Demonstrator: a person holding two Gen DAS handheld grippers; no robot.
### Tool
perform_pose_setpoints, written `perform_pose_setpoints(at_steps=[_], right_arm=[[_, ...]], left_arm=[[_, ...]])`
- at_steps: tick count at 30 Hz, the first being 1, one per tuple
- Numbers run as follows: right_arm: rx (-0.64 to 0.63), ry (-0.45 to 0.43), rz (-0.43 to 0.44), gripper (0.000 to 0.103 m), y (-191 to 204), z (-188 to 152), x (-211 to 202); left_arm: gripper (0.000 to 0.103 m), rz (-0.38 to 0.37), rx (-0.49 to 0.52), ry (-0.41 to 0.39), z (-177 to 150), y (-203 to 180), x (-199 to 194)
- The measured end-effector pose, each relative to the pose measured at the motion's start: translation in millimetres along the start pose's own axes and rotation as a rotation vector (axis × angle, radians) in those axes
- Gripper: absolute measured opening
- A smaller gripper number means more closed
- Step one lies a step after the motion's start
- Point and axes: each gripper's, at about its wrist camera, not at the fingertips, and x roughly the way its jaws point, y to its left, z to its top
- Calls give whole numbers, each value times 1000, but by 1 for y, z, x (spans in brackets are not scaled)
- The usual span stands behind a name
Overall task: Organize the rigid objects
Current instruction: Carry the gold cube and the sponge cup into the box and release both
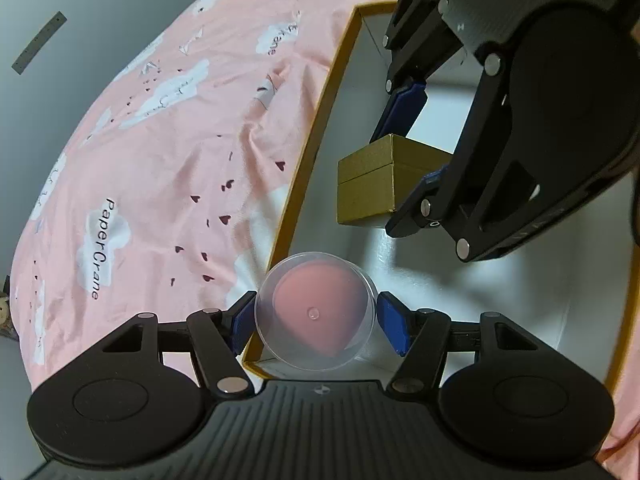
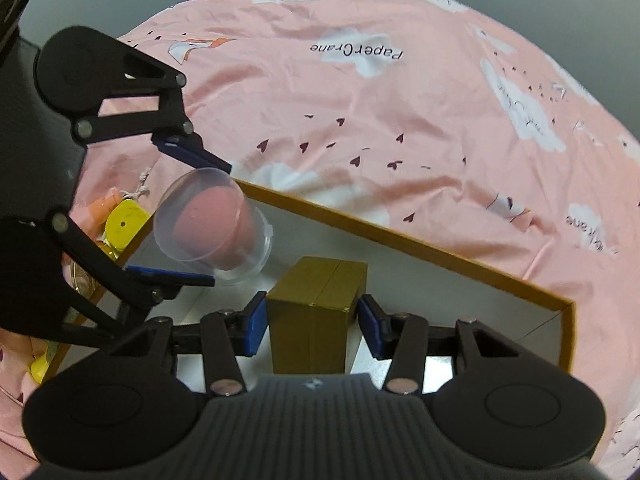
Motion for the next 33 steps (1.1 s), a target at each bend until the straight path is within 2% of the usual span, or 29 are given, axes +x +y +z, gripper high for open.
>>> perform_pose_setpoints(at_steps=[6, 14, 17, 24, 33], right_arm=[[40, 11, 35, 48, -4, -1, 11], [126, 41, 77, 48, -14, -2, 27], [170, 54, 99, 48, -17, -3, 33], [277, 106, 180, 49, -18, -1, 52], [402, 128, 186, 49, -22, 6, 70]], left_arm=[[75, -8, 34, 19, -1, -5, 18], [81, -12, 33, 52, -9, -10, 25], [87, -30, 24, 42, -13, -8, 18], [87, -31, -23, 8, -21, 1, -4], [87, -7, -103, -21, -34, 15, -29]])
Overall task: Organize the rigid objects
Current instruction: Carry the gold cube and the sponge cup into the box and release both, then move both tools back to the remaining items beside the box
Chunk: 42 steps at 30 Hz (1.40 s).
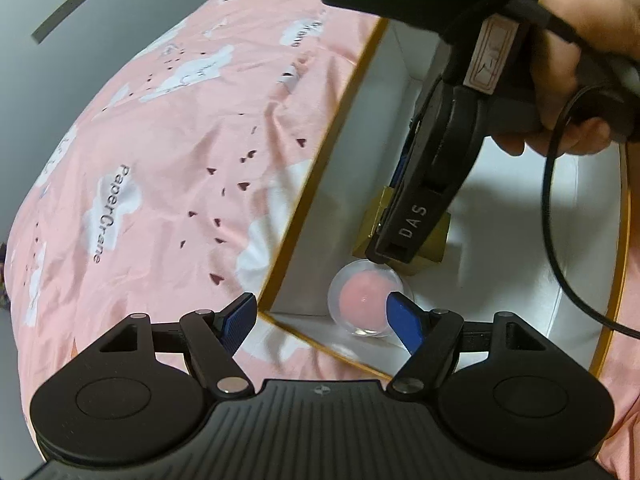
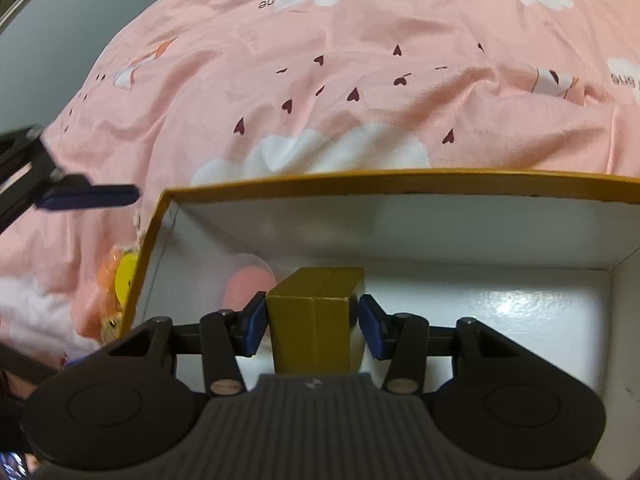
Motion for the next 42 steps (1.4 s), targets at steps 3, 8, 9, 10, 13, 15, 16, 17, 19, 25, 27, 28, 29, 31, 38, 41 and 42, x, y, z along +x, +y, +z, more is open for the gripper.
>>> perform_pose_setpoints(at_steps=[3, 8, 9, 10, 13, 15, 16, 17, 19, 25, 27, 28, 29, 31, 38, 41, 42], right_arm=[[4, -8, -7, 49, 1, 2, 1], [-12, -23, -15, 51, 3, 1, -4], [-15, -23, -17, 51, 4, 1, -5], [-17, -24, -18, 51, 4, 0, -6], [-28, -30, -25, 50, 7, -2, -10], [-49, -35, -26, 50, 11, -6, -14], [-64, -41, -32, 50, 14, -9, -18], [-90, -49, -39, 50, 19, -12, -21], [-151, -68, -49, 51, 29, -19, -30], [-326, -157, -65, 58, 58, -42, -57], [-371, -200, -51, 63, 67, -49, -66], [-392, -223, -46, 64, 72, -52, -71], [-408, -241, -44, 64, 76, -54, -74], [-449, -270, -40, 64, 85, -58, -80], [-687, -315, -27, 64, 130, -75, -84], [-819, -335, -43, 69, 150, -84, -78], [-868, -334, -40, 70, 157, -88, -75]], left_arm=[[87, -4, -25, -4, -4, 4, -4], [86, -20, -71, -13, -10, 7, -9], [86, -18, -73, -15, -10, 8, -8], [86, -15, -74, -19, -10, 8, -9], [86, -15, -85, -30, -12, 11, -12], [86, -23, -96, -37, -14, 9, -17], [86, -26, -101, -41, -16, 8, -19], [85, -28, -105, -48, -18, 8, -22], [85, -19, -106, -70, -21, 6, -28], [83, 34, -100, -141, -31, 1, -51], [82, 67, -93, -153, -35, -2, -60], [82, 86, -98, -158, -36, -2, -64], [81, 104, -109, -166, -38, -2, -68], [79, 119, -116, -197, -45, -3, -77], [79, 177, -125, -185, -71, -3, -90], [79, 192, -114, -185, -88, -2, -91], [79, 196, -116, -180, -93, -2, -90]])
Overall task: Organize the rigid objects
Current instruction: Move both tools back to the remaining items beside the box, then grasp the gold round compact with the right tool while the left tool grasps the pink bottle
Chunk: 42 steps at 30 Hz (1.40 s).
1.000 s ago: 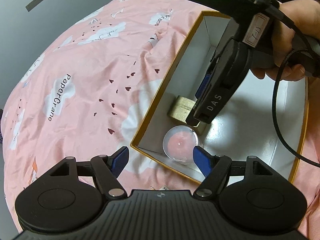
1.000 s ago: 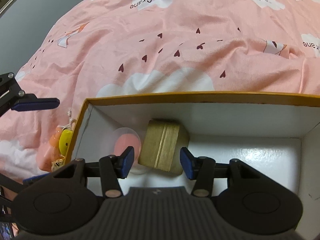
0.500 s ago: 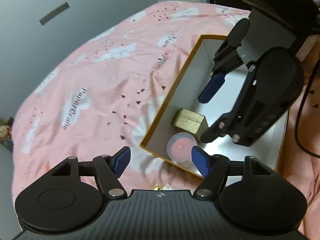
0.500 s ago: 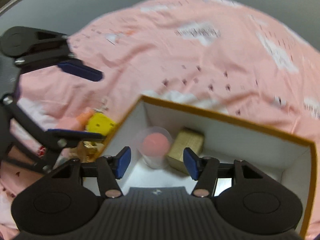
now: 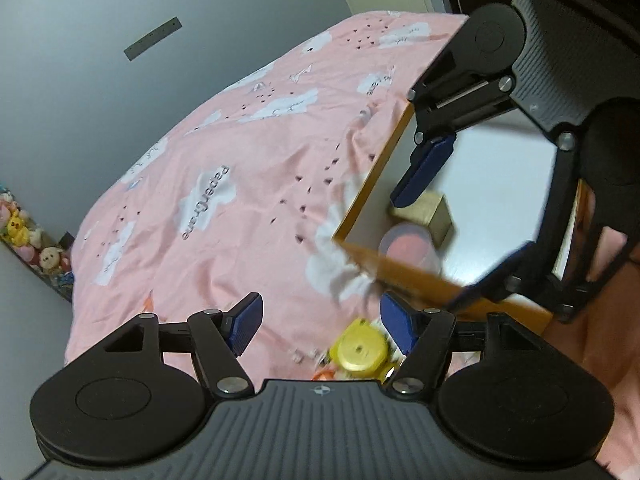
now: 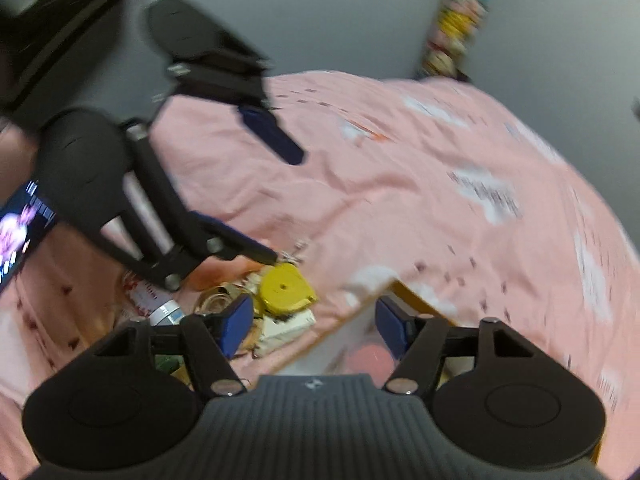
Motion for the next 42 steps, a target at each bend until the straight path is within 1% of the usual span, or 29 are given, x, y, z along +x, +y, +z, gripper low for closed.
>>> perform_pose_setpoints(at_steps=[2, 3, 5, 8, 9, 11, 12, 15, 17, 20, 22, 25, 27, 29, 30, 31, 32, 34, 35, 36, 38, 39, 42], right_arm=[[-76, 22, 22, 71, 14, 6, 7], [-96, 35, 35, 71, 19, 9, 11], [-118, 68, 74, 71, 26, 15, 22], [-127, 152, 119, 64, 36, 22, 44], [-120, 180, 138, 58, 38, 24, 52], [-94, 229, 168, 53, 39, 27, 67], [-80, 251, 178, 53, 40, 27, 73], [-35, 311, 201, 53, 40, 27, 94], [1, 351, 205, 53, 38, 27, 108], [85, 402, 211, 53, 30, 26, 127], [146, 440, 208, 54, 22, 25, 139], [209, 480, 216, 55, 16, 26, 153], [247, 507, 209, 58, 14, 28, 163], [261, 525, 204, 58, 14, 30, 170], [263, 535, 205, 61, 14, 29, 175], [268, 543, 214, 61, 13, 28, 178], [280, 551, 229, 63, 12, 27, 182], [287, 558, 239, 67, 13, 26, 186], [285, 561, 242, 67, 14, 26, 188], [281, 560, 241, 64, 14, 26, 188], [259, 549, 249, 54, 17, 28, 186], [248, 544, 247, 49, 18, 29, 183], [220, 528, 254, 39, 21, 30, 172]], left_arm=[[79, -4, -22, 21, -10, 2, 0], [79, -12, -46, 25, -16, 4, 0], [79, -30, -57, 31, -26, 7, 0], [79, -51, -39, 39, -42, 11, 1], [78, -62, -27, 49, -47, 12, 2], [76, -87, -13, 83, -55, 13, 5], [75, -96, -11, 96, -59, 13, 6], [75, -127, 0, 158, -70, 13, 13], [75, -149, -6, 176, -77, 14, 16], [76, -158, -10, 195, -84, 13, 21], [76, -180, -32, 209, -86, 16, 26], [76, -223, -96, 229, -87, 22, 36], [76, -249, -133, 241, -87, 26, 42], [76, -263, -154, 252, -88, 28, 46], [75, -267, -159, 255, -88, 28, 49], [74, -267, -165, 254, -89, 29, 50], [70, -262, -173, 250, -90, 29, 52], [69, -262, -194, 253, -91, 30, 55], [68, -270, -204, 257, -91, 32, 57], [65, -277, -213, 262, -92, 33, 59], [63, -286, -221, 275, -91, 34, 62], [63, -292, -225, 279, -91, 35, 64], [64, -299, -230, 288, -91, 36, 67]])
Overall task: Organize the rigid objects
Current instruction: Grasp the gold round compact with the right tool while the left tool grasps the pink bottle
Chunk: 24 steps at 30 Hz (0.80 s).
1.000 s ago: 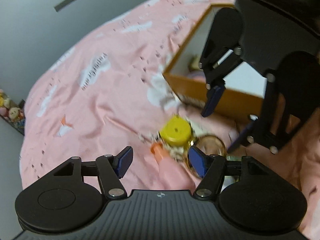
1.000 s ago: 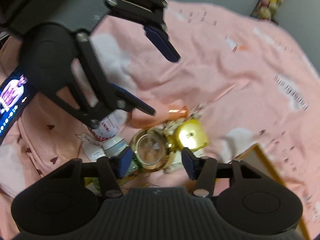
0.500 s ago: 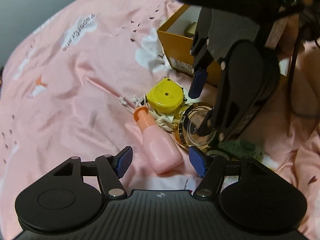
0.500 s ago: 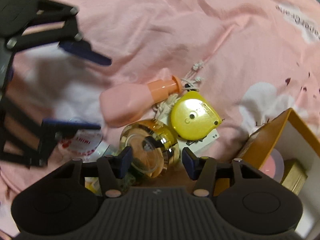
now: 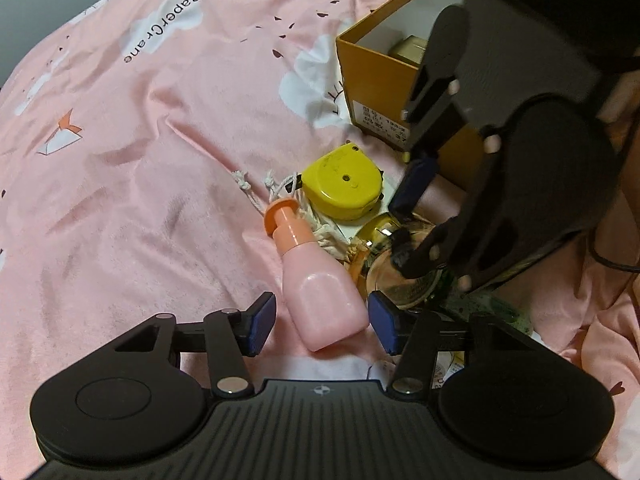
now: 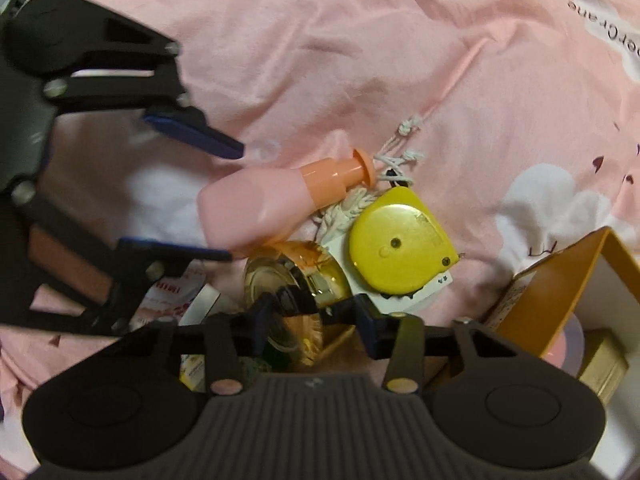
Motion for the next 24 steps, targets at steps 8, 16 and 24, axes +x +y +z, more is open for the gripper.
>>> perform_pose_setpoints(at_steps=[8, 16, 24], right_arm=[[-105, -5, 70, 28, 11, -7, -11], [-70, -24, 119, 30, -3, -8, 1], [-127, -78, 22, 27, -6, -17, -34]], left_arm=[[68, -15, -71, 75, 8, 8, 16], [67, -11, -84, 119, 4, 9, 22], [66, -15, -152, 123, 14, 16, 34]])
